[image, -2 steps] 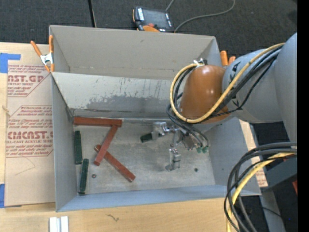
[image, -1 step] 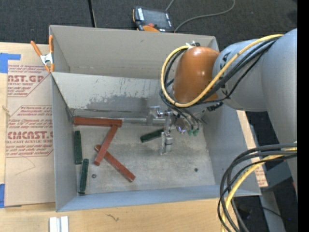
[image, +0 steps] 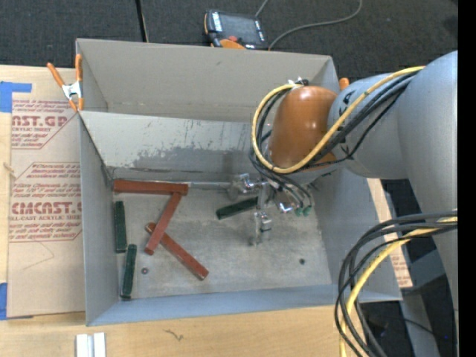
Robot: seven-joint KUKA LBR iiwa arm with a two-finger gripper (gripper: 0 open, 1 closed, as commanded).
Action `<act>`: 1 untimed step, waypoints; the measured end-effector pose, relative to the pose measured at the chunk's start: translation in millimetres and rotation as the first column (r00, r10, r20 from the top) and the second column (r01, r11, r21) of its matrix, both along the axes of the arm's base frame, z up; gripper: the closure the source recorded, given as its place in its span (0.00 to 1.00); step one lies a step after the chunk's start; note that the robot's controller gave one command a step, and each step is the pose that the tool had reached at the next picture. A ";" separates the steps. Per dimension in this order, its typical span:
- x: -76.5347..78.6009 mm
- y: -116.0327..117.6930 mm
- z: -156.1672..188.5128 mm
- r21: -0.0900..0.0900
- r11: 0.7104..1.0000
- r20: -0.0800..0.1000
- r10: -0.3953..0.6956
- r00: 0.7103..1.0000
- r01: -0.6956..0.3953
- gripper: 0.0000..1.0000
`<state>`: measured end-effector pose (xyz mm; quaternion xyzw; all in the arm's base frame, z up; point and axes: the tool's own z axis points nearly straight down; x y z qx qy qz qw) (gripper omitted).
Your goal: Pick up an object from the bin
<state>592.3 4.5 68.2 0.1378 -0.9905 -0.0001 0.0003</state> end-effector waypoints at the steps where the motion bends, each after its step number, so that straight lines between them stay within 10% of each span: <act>1: 0.8 0.5 2.3 0.000 1.000 0.001 0.000 1.000 0.000 1.00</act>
Offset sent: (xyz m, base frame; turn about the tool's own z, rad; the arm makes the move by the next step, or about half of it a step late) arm 0.0000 0.0000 0.0000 0.0000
